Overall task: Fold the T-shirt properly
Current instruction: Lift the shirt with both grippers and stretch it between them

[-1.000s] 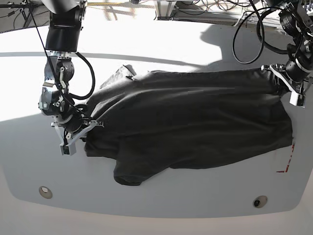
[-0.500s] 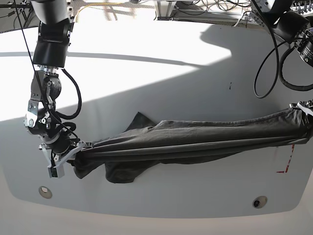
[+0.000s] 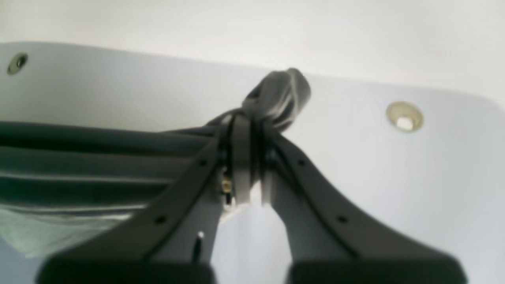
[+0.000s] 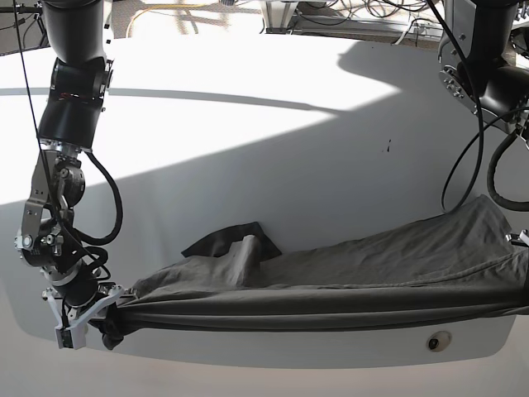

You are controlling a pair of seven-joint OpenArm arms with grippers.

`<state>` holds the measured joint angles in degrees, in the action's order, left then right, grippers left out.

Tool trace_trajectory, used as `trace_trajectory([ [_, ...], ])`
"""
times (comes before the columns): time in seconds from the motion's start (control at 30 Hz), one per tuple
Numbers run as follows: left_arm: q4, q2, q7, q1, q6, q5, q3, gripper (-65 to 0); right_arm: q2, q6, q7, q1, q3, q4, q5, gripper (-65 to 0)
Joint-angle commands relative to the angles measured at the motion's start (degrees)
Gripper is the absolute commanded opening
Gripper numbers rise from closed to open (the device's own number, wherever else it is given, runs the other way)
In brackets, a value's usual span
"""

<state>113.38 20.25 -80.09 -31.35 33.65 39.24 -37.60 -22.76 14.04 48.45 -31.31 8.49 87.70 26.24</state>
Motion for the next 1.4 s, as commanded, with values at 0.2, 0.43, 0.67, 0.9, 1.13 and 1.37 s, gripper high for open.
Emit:
trace_trajectory([
  [0.2, -0.81, 2.39, 1.81, -16.25, 0.07, -7.02, 5.21, -65.0, -3.83, 4.02, -1.72, -15.42, 0.43, -1.59, -1.4, -64.5],
  [0.43, -4.33, 1.6, 1.81, -26.1, 0.07, -10.54, 6.88, -65.0, -5.68, 4.64, -0.58, -25.26, -1.59, -5.11, -1.4, -64.5],
  [0.67, -8.02, -1.31, 1.81, -30.67, -0.02, -10.63, 7.49, -65.0, -9.63, 4.64, -0.58, -30.89, -6.87, -5.99, -1.32, -64.5],
  [0.9, -8.55, -5.09, 1.98, -29.88, -0.11, -10.72, 7.49, -65.0, -12.8, 4.73, -0.49, -31.42, -7.39, -5.55, -1.23, -64.5],
  [1.13, -8.28, -6.4, 1.98, -23.37, -0.11, -10.63, 7.49, -65.0, -15.52, 4.73, 1.27, -26.84, -6.51, -2.47, -1.23, -64.5],
  [1.37, -8.37, -8.69, 2.07, -13.09, 0.07, -10.37, 7.23, -65.0, -15.52, 4.73, 1.44, -11.99, 2.01, 3.16, -1.23, -64.5],
])
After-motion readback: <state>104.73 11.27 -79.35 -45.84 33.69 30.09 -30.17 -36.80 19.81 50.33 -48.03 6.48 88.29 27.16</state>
